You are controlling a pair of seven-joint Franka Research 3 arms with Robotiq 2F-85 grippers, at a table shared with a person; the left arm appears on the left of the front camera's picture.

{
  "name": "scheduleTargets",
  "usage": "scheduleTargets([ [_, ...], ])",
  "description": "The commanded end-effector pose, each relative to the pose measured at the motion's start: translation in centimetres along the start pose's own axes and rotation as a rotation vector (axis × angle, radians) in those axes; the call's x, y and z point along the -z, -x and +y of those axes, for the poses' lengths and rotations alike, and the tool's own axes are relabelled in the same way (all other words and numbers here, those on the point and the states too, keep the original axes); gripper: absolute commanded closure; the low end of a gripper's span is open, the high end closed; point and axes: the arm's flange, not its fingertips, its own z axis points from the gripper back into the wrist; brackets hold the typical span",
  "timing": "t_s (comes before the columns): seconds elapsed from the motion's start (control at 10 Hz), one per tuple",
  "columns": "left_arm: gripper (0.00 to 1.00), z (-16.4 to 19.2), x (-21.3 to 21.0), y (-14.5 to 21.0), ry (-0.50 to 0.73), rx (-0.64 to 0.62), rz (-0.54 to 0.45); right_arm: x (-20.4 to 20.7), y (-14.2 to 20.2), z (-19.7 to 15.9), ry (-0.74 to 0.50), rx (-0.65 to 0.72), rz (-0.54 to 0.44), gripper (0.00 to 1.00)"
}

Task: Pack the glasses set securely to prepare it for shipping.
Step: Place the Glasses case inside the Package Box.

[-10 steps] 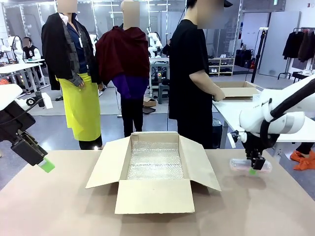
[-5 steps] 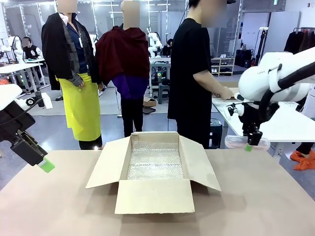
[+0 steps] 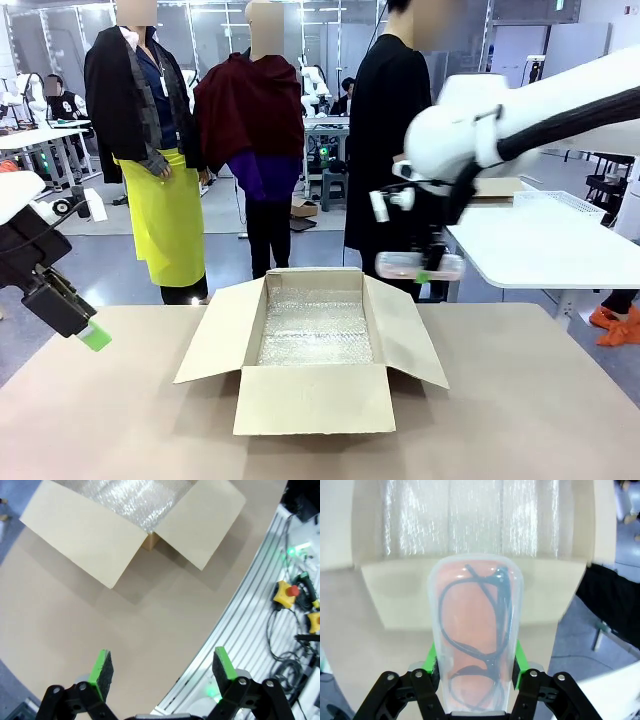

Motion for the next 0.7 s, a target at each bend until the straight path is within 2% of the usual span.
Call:
scheduleTargets([
  [0.0, 0.0, 0.0, -0.1, -0.1, 0.009, 0.004, -0.011, 1.9, -6.9, -2.4, 0.01, -0.036, 0.022, 0.52],
  [0.1, 0.0, 0.0, -0.1, -0.1, 0.009, 0.004, -0.011, 4.0, -10.4, -2.5, 0.012, -0.042, 0.001, 0.52],
  [0.3, 0.0, 0.0, -0.1, -0.1, 0.009, 0.004, -0.011, 7.8, -14.5, -2.8, 0.004, -0.066, 0.023, 0.52],
  [0.6, 0.0, 0.0, -0.1, -0.1, 0.009, 0.004, -0.011, 12.5, -16.4, -4.7, -0.03, -0.082, 0.027, 0.52],
])
